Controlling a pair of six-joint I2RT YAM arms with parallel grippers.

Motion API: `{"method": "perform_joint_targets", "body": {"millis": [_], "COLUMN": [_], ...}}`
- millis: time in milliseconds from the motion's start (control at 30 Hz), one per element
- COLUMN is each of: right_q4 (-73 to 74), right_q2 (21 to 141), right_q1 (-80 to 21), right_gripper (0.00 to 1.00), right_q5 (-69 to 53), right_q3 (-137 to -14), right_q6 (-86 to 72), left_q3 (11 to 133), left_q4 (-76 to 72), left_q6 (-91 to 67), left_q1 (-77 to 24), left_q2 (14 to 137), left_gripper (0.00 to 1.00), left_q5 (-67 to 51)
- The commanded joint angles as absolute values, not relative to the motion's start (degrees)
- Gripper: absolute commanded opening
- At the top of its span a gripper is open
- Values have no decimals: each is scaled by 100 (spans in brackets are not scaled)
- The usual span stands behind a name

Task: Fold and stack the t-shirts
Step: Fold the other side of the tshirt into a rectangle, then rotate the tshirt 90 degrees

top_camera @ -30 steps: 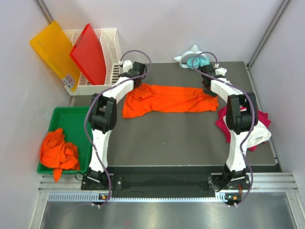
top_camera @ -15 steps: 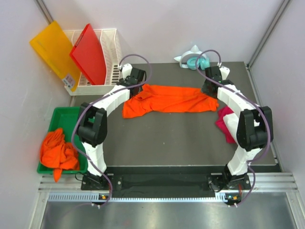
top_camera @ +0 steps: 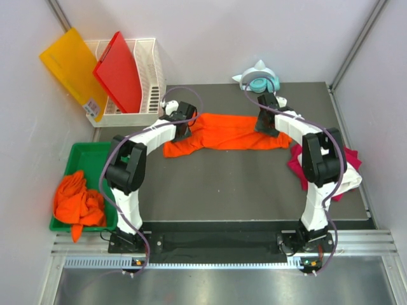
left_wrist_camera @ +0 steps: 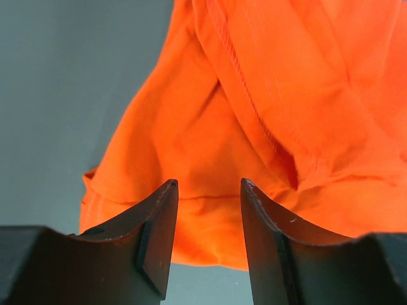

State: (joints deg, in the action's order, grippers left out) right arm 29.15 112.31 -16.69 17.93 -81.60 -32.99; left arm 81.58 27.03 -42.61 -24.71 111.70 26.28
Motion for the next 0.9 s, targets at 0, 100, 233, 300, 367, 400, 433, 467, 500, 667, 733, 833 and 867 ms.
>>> {"method": "perform_joint_targets", "body": {"millis": [0, 100, 233, 300, 367, 400, 433, 467, 500, 667, 733, 833, 867], "right_q4": [2935, 3234, 3217, 3330, 3480, 3541, 3612, 3630, 3630, 3542, 3577, 3595, 3595], "right_q2": [11530, 11830, 11874, 11926, 12023, 12041, 12024, 11997, 11936, 11575, 11531, 11444, 11400], "right_q1": [-1556, -1529, -1538, -1538, -1538, -1538, -1538, -1564, -1582, -1687, -1740, -1907, -2012], "right_gripper": [54, 54, 54, 54, 53, 53, 53, 53, 53, 53, 53, 52, 53], "right_q5": [1758, 1670, 1565, 1468, 1398, 1284, 1248, 1222, 1178, 915, 721, 650, 633], "right_q3": [-8850, -9096, -8912, -8903, -8973, -8982, -8965, -8869, -8799, -8184, -8060, -7832, -7701], "right_q6": [-3278, -3357, -3437, -3445, -3437, -3437, -3402, -3401, -3393, -3349, -3331, -3296, -3287], "left_q3": [8033, 8182, 8428, 8717, 9094, 9236, 9377, 9656, 9790, 10501, 10739, 11275, 11529], "left_q4": [2856, 3189, 3462, 3647, 3927, 4016, 4112, 4235, 4384, 4500, 4561, 4719, 4755], "left_q6": [-4412, -4552, -4579, -4553, -4553, -4553, -4535, -4518, -4509, -4359, -4307, -4202, -4175], "left_q1": [-2584, -2610, -2610, -2602, -2601, -2602, -2593, -2593, -2584, -2470, -2417, -2356, -2347], "left_q2": [11302, 11557, 11899, 12066, 12356, 12471, 12689, 12778, 12875, 13289, 13481, 13762, 13816], "left_gripper": [48, 47, 45, 45, 45, 45, 45, 45, 45, 46, 47, 48, 48], "left_q5": [2487, 2513, 2628, 2646, 2628, 2584, 2567, 2566, 2566, 2426, 2408, 2391, 2391]}}
